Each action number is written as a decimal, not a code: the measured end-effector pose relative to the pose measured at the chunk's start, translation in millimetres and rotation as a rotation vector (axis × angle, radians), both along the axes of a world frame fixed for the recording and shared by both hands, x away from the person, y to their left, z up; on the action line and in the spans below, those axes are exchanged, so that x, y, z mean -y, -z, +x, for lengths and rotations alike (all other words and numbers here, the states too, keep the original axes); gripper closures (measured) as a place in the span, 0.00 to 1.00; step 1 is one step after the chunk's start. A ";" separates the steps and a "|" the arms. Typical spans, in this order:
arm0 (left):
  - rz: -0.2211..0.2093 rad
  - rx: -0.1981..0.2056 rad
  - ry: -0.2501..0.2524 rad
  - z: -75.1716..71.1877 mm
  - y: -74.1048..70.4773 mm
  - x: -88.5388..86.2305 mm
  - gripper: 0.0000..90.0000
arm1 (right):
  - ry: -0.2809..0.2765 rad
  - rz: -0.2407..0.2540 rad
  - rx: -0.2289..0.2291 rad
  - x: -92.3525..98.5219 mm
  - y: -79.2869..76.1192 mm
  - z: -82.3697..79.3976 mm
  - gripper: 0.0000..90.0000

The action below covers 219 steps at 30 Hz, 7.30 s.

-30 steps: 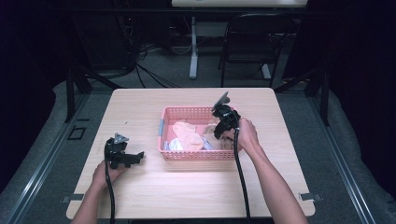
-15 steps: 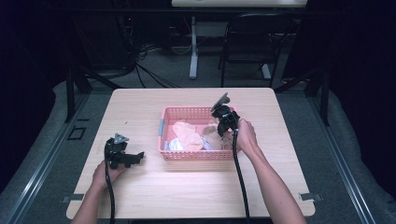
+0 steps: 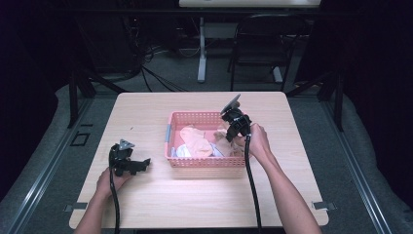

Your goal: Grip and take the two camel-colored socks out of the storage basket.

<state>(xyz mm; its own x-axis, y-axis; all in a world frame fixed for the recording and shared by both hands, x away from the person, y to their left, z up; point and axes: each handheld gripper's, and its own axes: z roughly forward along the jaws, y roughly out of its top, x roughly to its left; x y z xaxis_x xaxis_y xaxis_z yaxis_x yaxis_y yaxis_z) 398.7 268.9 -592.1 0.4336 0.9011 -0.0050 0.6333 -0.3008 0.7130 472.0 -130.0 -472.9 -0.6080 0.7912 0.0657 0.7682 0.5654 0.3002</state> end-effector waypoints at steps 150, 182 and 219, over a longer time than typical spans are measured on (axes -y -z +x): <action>-0.001 0.001 -0.004 -0.3 0.1 0.4 0.00 | 0.334 0.010 0.019 188.2 4.3 -35.0 0.95; -0.002 0.001 -0.005 -0.3 0.1 0.4 0.00 | 0.282 0.095 0.038 175.1 -14.1 -40.8 0.00; -0.002 0.001 -0.004 -0.3 0.1 0.4 0.00 | -0.136 0.137 0.096 20.4 -38.0 -28.4 0.32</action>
<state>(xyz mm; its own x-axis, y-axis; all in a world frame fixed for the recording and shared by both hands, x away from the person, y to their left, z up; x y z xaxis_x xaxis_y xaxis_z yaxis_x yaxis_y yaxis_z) 398.4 268.5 -592.2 0.4298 0.9029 -0.0061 0.6340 -0.2970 0.7140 443.7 -150.4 -434.9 -0.7171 0.6892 0.1036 0.6520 0.6108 0.4494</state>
